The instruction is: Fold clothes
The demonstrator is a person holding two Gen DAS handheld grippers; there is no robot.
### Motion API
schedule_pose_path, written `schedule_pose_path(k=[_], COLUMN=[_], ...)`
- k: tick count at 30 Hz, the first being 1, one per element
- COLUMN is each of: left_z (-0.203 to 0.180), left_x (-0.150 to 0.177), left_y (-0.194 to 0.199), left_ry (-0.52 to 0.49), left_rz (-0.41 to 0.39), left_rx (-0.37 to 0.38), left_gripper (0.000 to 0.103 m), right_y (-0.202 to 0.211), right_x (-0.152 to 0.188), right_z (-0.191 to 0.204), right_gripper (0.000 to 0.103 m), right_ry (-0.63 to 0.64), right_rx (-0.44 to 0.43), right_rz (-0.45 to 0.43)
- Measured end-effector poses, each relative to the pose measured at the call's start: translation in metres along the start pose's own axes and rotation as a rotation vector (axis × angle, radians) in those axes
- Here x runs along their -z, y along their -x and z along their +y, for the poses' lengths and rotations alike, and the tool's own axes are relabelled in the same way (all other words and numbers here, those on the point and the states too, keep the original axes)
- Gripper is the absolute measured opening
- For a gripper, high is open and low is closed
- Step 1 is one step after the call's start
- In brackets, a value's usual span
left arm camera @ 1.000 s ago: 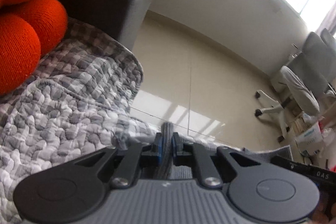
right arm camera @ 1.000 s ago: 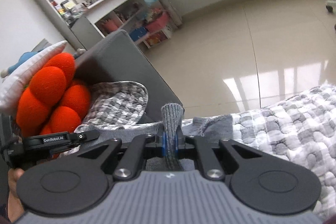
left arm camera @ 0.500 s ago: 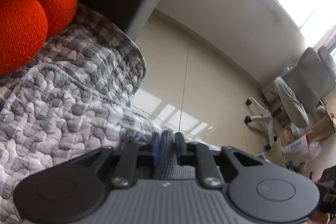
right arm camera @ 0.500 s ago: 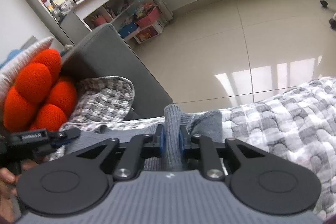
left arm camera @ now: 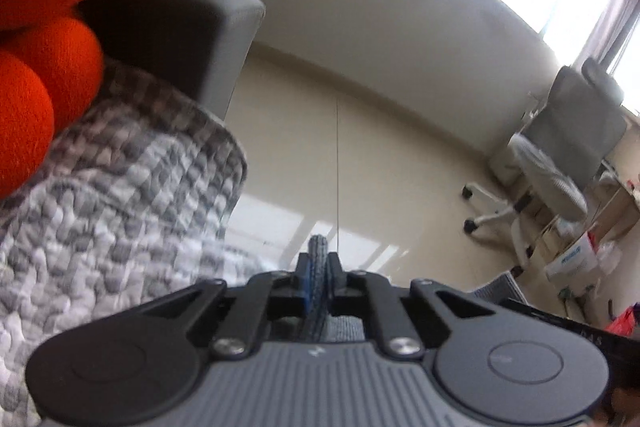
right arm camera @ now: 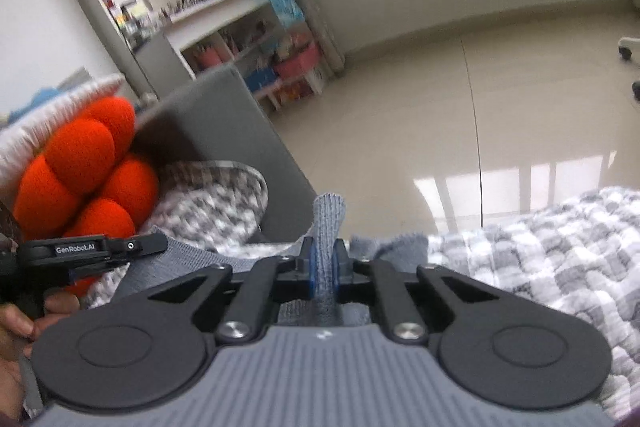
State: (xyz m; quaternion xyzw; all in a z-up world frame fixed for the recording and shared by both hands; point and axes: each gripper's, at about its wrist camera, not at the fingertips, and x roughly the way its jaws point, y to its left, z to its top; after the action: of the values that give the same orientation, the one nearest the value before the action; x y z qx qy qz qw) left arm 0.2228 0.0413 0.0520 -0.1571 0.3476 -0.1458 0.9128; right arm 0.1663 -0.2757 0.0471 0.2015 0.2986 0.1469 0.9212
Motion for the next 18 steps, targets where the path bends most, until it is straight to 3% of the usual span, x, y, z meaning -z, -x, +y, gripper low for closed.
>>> schedule_pose_path(k=[3,7,8,10,11,15,18], left_z=[-0.002,0.000,0.001,0.003,0.003,0.002,-0.007], left_x=[-0.001,0.004,0.003,0.000,-0.001,0.004,0.022], left_y=[-0.015,-0.022,-0.014,0.006,0.016,0.065,0.099], left_ry=[-0.012,-0.038,-0.027,-0.015,-0.015,0.012,0.018], left_rz=[0.033,0.070,0.052,0.012,-0.005,-0.034,-0.013], left_rx=[-0.052,-0.135,-0.130,-0.131,-0.144,-0.189,-0.210], left_gripper=[0.007,0.018,0.022,0.034,0.035,0.036,0.036], right_y=[-0.003,-0.026,-0.025,-0.015,-0.007,0.030,0.062], right_x=[-0.002,0.005,0.007,0.006,0.005,0.001,0.012], right_z=[0.001,0.000,0.003,0.009,0.012,0.024,0.036], right_gripper=[0.010,0.016,0.018,0.035,0.049,0.052,0.052], right_ry=[-0.007,0.009,0.026,0.039,0.036,0.021,-0.001], right_rx=[0.043,0.156,0.162,0.171,0.185,0.240,0.263], right_rz=[-0.016,0.079,0.080,0.057,0.039,-0.022,-0.010])
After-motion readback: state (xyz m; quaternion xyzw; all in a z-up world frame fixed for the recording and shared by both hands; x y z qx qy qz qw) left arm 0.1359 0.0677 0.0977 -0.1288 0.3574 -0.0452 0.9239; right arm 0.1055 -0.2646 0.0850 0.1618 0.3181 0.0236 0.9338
